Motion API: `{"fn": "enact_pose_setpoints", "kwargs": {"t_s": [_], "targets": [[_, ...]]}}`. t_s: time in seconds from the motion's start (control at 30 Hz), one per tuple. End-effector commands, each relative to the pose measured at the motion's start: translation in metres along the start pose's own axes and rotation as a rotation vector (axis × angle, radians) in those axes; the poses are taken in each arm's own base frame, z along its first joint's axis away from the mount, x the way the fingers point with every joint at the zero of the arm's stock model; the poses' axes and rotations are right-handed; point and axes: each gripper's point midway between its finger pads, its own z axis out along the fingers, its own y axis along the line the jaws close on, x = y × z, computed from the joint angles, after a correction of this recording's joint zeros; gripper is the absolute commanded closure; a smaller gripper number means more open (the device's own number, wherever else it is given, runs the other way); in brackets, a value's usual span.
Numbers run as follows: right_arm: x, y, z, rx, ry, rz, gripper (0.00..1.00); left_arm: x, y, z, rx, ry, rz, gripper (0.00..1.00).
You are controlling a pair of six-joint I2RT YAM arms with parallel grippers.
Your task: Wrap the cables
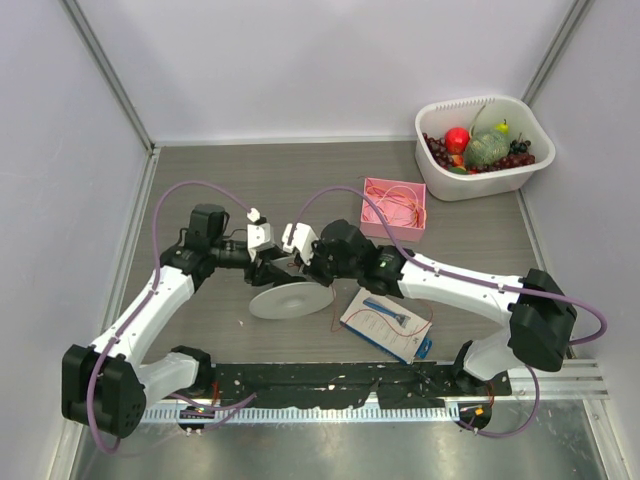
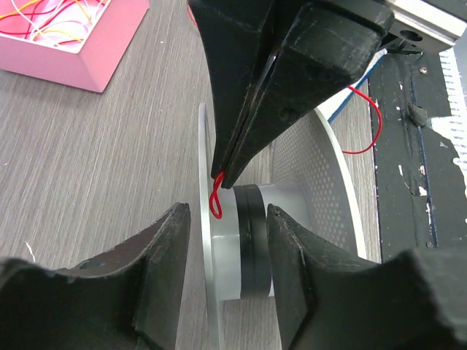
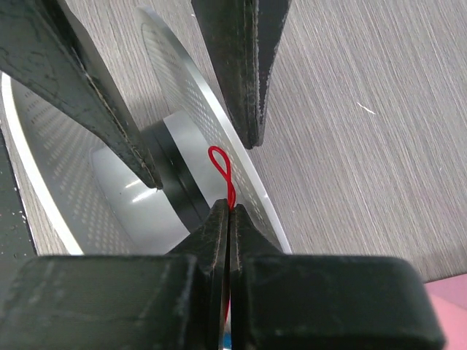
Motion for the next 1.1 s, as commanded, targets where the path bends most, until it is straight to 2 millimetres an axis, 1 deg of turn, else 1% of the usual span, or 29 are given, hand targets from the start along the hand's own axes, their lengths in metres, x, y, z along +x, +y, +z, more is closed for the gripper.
{"fn": "enact_pose_setpoints", "kwargs": {"t_s": [0.0, 0.1, 0.23, 0.4, 0.53, 0.77, 1.07], "targets": [[-0.034, 0.0, -0.009, 0.02, -0.119, 0.006, 0.99, -0.008, 0.0, 0.001, 0.018, -0.039, 0.034, 0.52], [-0.039, 0.002, -0.009, 0.02, -0.138, 0.005, 0.99, -0.006, -0.001, 0.001, 0.019, -0.035, 0.03, 0.54], [-0.037, 0.001, -0.005, 0.026, -0.128, 0.006, 1.0, -0.005, -0.001, 0.001, 0.02, -0.032, 0.031, 0.59], [-0.04, -0.001, -0.005, 0.036, -0.137, 0.008, 0.99, -0.002, -0.002, 0.001, 0.021, -0.025, 0.031, 0.64], [-0.038, 0.0, -0.003, 0.035, -0.133, 0.009, 0.99, 0.001, -0.002, 0.002, 0.019, -0.018, 0.023, 0.71], [-0.041, 0.002, -0.001, 0.025, -0.141, 0.013, 0.99, 0.001, -0.003, 0.002, 0.025, -0.022, 0.017, 0.72], [-0.04, 0.006, 0.001, 0.013, -0.14, 0.017, 0.99, 0.001, -0.005, 0.004, 0.021, -0.014, 0.013, 0.77]]}}
